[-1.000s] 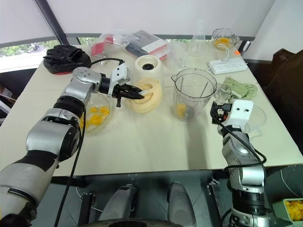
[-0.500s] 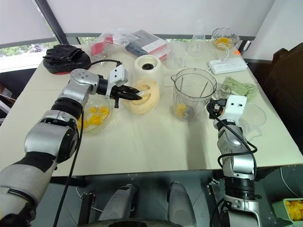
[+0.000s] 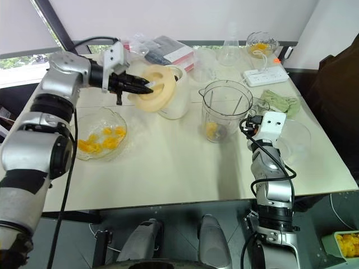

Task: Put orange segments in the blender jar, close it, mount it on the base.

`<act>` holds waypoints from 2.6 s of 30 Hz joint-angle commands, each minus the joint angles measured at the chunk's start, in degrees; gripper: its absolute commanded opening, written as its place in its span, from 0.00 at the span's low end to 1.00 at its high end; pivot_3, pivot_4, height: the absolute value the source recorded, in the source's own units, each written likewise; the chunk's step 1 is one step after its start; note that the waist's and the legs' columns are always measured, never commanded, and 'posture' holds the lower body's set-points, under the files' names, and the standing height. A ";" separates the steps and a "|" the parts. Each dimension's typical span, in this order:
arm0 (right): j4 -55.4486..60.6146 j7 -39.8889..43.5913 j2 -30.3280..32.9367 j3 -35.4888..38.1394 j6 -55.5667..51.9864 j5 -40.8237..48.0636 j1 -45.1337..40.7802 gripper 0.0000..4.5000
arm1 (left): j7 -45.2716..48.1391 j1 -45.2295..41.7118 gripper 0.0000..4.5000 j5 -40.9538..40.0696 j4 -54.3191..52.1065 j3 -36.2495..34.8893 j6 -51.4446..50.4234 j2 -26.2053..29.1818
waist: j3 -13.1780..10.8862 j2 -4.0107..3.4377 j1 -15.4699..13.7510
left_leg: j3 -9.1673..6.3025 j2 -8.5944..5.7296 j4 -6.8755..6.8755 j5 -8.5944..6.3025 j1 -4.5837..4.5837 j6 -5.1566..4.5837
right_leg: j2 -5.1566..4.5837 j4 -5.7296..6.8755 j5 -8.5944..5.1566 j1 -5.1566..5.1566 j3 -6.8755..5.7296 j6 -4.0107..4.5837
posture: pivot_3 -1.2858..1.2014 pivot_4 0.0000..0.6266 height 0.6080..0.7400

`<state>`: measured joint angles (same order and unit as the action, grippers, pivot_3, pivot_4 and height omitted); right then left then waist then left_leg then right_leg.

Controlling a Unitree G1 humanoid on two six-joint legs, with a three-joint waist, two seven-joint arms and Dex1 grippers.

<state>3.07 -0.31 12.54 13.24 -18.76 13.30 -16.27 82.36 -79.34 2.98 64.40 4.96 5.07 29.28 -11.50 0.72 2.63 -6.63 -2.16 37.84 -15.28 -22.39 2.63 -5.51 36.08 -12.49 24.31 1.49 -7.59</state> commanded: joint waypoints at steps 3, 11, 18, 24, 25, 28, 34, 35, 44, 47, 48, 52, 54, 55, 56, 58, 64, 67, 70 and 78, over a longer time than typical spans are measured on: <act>10.23 -0.52 -1.60 -3.02 -1.27 -0.99 -0.57 0.20 | 2.25 -7.88 0.06 -1.48 2.98 -1.62 -1.12 0.21 | -0.08 -0.11 0.13 | 0.00 0.00 -0.03 0.00 -0.04 0.00 | 0.00 0.04 0.00 0.09 0.00 0.00 | 0.52 0.24 1.00; 17.86 -0.34 -1.82 -7.89 -6.68 -3.82 0.46 0.20 | 4.16 -12.70 0.06 -0.36 6.28 -0.94 0.23 -1.72 | -0.08 -0.11 -0.06 | 0.00 0.00 -0.12 0.00 -0.08 0.00 | 0.00 0.01 -0.02 0.13 0.01 -0.03 | 0.52 0.24 1.00; 24.34 2.01 -1.45 -10.20 -14.41 -2.97 2.55 0.20 | 7.72 -15.44 0.06 0.08 7.45 -0.43 0.92 -4.37 | -0.11 -0.08 -0.08 | 0.00 -0.01 -0.12 0.00 -0.13 0.00 | -0.01 -0.03 -0.02 0.15 0.00 -0.03 | 0.52 0.24 1.00; 28.22 4.04 -1.09 -10.77 -19.54 -1.85 3.65 0.20 | 9.20 -16.82 0.06 0.20 7.96 -0.44 1.43 -5.88 | -0.11 -0.08 -0.06 | -0.01 0.00 -0.14 0.00 -0.10 0.00 | 0.00 0.02 -0.02 0.16 0.00 -0.03 | 0.52 0.24 1.00; 28.67 4.30 -0.94 -11.01 -19.92 -2.00 4.13 0.20 | 9.52 -16.93 0.06 0.19 7.99 -0.41 1.66 -6.29 | -0.11 -0.08 -0.09 | -0.01 0.00 -0.13 0.00 -0.10 0.00 | 0.00 0.02 -0.02 0.16 0.00 -0.03 | 0.52 0.24 1.00; 28.83 4.79 -1.01 -11.72 -19.77 -2.80 5.69 0.20 | 9.87 -16.94 0.06 0.22 8.08 -0.32 1.98 -7.37 | -0.11 -0.08 -0.12 | -0.01 -0.01 -0.13 0.00 -0.12 0.00 | -0.01 0.00 -0.02 0.16 0.00 -0.03 | 0.52 0.24 1.00; 26.60 4.86 -2.21 -13.56 -15.73 -4.49 9.26 0.20 | 10.14 -16.52 0.06 -0.21 7.90 0.74 2.49 -8.65 | -0.11 -0.08 -0.05 | 0.00 -0.01 -0.13 0.00 -0.11 0.00 | -0.01 0.00 -0.02 0.16 0.01 -0.03 | 0.52 0.24 1.00; 26.08 4.82 -2.18 -13.95 -14.77 -5.09 9.87 0.20 | 10.14 -16.48 0.06 -0.37 7.84 0.95 2.45 -8.76 | -0.11 -0.08 -0.05 | 0.00 0.00 -0.13 0.00 -0.10 0.00 | -0.01 0.01 -0.02 0.16 0.01 -0.03 | 0.52 0.24 1.00; 23.34 5.39 -1.42 -15.74 -8.76 -8.92 13.41 0.20 | 10.14 -15.22 0.06 -4.19 6.34 6.68 2.20 -9.89 | -0.11 -0.08 -0.07 | 0.00 0.00 -0.12 0.00 -0.09 0.00 | 0.00 0.03 -0.02 0.15 0.02 -0.03 | 0.52 0.24 1.00; 23.31 5.57 -1.47 -15.40 -8.50 -8.94 13.72 0.20 | 10.14 -13.70 0.06 -9.13 3.14 12.93 1.31 -9.84 | -0.10 -0.08 -0.07 | 0.00 0.00 -0.12 0.00 -0.08 0.00 | -0.01 0.03 -0.02 0.15 0.03 -0.03 | 0.52 0.24 1.00; 23.33 5.59 -1.47 -15.28 -8.45 -8.94 13.81 0.20 | 10.14 -13.09 0.06 -10.91 1.84 15.07 0.94 -9.62 | -0.10 -0.09 -0.07 | 0.00 0.00 -0.12 0.00 -0.08 0.00 | -0.01 0.04 -0.02 0.15 0.03 -0.03 | 0.52 0.24 1.00; 23.49 5.54 -1.39 -14.97 -8.28 -9.03 14.48 0.20 | 10.14 -10.43 0.06 -20.04 -5.40 25.15 -1.53 -6.48 | -0.10 -0.09 -0.01 | 0.01 0.00 -0.12 0.00 -0.06 0.00 | -0.01 0.04 -0.02 0.15 0.07 -0.02 | 0.52 0.24 1.00; 23.54 5.53 -1.37 -14.89 -8.15 -9.04 14.92 0.20 | 10.14 -9.51 0.06 -24.12 -8.81 29.60 -2.64 -4.46 | -0.10 -0.09 0.01 | 0.00 0.01 -0.12 0.00 -0.06 0.00 | 0.00 0.05 -0.02 0.15 0.08 -0.01 | 0.52 0.24 1.00; 23.52 5.52 -1.34 -14.86 -8.06 -9.09 15.17 0.20 | 10.14 -9.10 0.06 -26.35 -10.78 32.12 -3.24 -3.12 | -0.10 -0.09 -0.03 | 0.00 0.01 -0.12 0.00 -0.05 0.00 | 0.00 0.05 -0.03 0.15 0.08 -0.01 | 0.52 0.24 1.00; 23.48 5.52 -1.32 -14.83 -7.98 -9.10 15.39 0.20 | 10.14 -8.75 0.06 -28.34 -12.63 34.53 -3.61 -1.77 | -0.10 -0.09 -0.07 | 0.00 0.01 -0.12 0.00 -0.05 0.00 | 0.00 0.05 -0.03 0.15 0.09 -0.01 | 0.52 0.24 1.00; 23.38 5.48 -1.34 -14.81 -7.82 -9.12 15.64 0.20 | 10.14 -8.38 0.06 -31.81 -15.48 38.53 -4.08 0.45 | -0.10 -0.09 -0.09 | 0.01 0.01 -0.12 0.00 -0.05 0.00 | 0.00 0.05 -0.03 0.15 0.10 -0.01 | 0.52 0.24 1.00; 23.11 5.32 -1.54 -14.80 -7.42 -9.16 15.89 0.20 | 10.14 -8.14 0.06 -38.75 -20.27 45.73 -4.36 3.62 | -0.09 -0.09 -0.24 | 0.01 0.00 -0.10 0.00 -0.05 0.00 | 0.00 0.04 -0.04 0.11 0.11 0.01 | 0.52 0.24 1.00; 23.00 5.10 -1.72 -14.86 -7.44 -9.25 15.78 0.20 | 10.14 -7.97 0.06 -40.48 -21.62 47.25 -4.24 3.62 | -0.08 -0.10 -0.21 | 0.01 0.00 -0.10 0.00 -0.04 0.00 | 0.00 0.03 -0.04 0.10 0.11 0.01 | 0.52 0.24 1.00; 23.16 4.84 -1.89 -14.67 -7.40 -9.22 15.92 0.20 | 10.14 -7.64 0.06 -40.50 -21.68 48.74 -2.76 3.21 | -0.06 -0.11 -0.20 | 0.02 0.00 -0.10 0.00 -0.03 -0.01 | 0.00 0.03 -0.05 0.09 0.11 0.02 | 0.52 0.24 1.00; 24.02 3.98 -2.39 -14.64 -7.49 -9.59 16.56 0.20 | 10.14 -7.82 0.06 -34.69 -10.24 48.68 3.62 -2.53 | 0.08 -0.08 -0.61 | 0.01 -0.01 -0.04 0.00 0.04 -0.01 | 0.00 0.00 -0.06 -0.06 0.11 0.03 | 0.52 0.24 1.00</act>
<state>26.31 3.71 10.19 -1.43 -25.57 4.71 -0.78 92.32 -87.29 -35.00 51.12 53.09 7.03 27.81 -11.42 0.64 2.03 -6.61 -2.17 37.85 -15.27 -22.33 2.62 -5.50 36.07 -12.57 24.20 1.59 -7.53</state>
